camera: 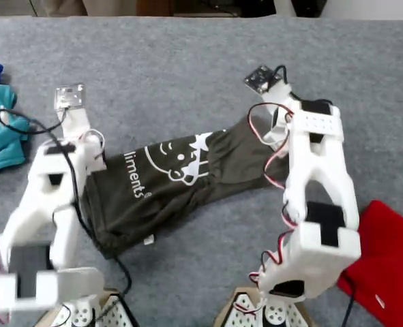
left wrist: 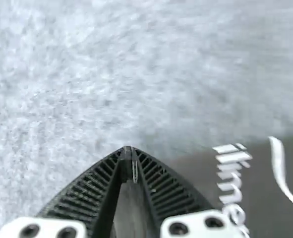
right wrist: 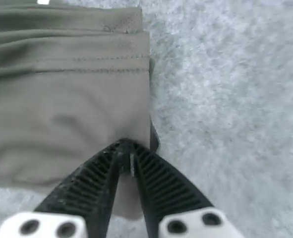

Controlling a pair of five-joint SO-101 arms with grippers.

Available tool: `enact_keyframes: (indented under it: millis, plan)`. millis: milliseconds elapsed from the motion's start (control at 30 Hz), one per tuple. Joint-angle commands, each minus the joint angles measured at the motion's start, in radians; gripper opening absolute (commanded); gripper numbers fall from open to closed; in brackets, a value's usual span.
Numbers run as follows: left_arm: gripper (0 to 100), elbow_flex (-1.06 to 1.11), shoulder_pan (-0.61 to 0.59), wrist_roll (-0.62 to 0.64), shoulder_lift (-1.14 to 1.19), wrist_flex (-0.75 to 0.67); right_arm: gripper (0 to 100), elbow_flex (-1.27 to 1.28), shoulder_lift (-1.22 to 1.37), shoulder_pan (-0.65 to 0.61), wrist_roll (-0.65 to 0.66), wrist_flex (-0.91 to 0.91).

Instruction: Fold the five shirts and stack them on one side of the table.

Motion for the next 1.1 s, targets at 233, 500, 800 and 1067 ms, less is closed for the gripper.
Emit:
enact_keyframes:
  millis: [233, 500, 800, 1067]
  plan:
    - [2, -0.250, -0.198, -0.051, 0.200, 0.123, 0.6, -0.180, 0.225, 0.019, 0.026, 0.002]
    - [2, -0.222, -0.276, -0.121, 0.202, 0.121, 0.5, -0.263, 0.280, 0.033, 0.026, 0.051]
    - [2, -0.427, -0.176, 0.003, 0.113, 0.365, 0.5, -0.262, 0.280, 0.031, 0.028, 0.051]
    - [2, -0.654, -0.015, 0.118, 0.260, 0.563, 0.5, -0.265, 0.282, 0.031, 0.034, 0.051]
